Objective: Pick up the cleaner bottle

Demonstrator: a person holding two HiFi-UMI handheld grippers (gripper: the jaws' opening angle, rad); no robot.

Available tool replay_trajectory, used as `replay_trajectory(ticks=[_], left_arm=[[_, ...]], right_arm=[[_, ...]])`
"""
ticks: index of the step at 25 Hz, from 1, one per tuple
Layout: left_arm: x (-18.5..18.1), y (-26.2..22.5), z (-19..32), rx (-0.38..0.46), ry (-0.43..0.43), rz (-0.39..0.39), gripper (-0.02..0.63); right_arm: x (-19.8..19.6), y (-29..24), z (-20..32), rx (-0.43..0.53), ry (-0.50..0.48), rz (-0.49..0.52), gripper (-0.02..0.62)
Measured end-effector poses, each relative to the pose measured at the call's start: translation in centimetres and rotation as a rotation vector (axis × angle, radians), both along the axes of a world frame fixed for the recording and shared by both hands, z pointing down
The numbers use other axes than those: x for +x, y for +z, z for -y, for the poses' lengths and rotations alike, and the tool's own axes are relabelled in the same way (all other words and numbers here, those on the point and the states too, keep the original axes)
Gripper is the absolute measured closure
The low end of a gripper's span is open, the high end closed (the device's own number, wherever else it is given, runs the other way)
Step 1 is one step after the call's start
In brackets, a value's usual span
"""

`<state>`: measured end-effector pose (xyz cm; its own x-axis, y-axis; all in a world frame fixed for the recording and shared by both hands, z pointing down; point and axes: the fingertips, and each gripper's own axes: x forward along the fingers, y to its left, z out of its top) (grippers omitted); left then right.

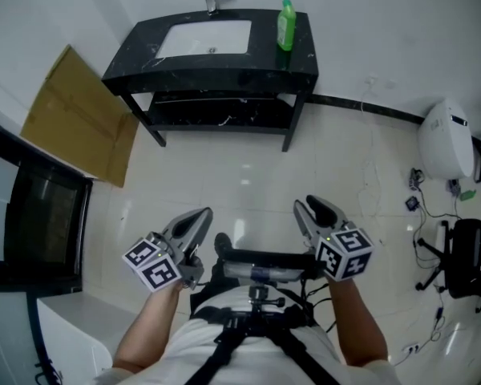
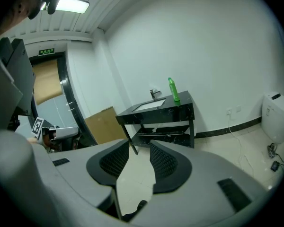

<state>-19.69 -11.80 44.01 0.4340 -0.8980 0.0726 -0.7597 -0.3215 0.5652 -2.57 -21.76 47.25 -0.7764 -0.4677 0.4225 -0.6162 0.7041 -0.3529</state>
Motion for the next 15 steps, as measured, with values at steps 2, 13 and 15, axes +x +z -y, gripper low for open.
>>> replay_trajectory(ticks=[2,13,15], left_arm=[[-1.5,-0.1,1.3,0.002,0.022,-0.004,0.612],[-9.2,-0.9,5.6,0.028,0.084,-0.049,0.612],[-10.0,-0.9,6.2,0.029,0.090,-0.054,0.612]], right_arm=[[-1.3,-0.3,0.9,-0.004,0.020,-0.010,0.453],[-7.7,-1.8,4.2,0.023,0.095,-0.060,0.453],[-8.4,-1.9,4.7,0.025,0.102,-0.064,0.453]])
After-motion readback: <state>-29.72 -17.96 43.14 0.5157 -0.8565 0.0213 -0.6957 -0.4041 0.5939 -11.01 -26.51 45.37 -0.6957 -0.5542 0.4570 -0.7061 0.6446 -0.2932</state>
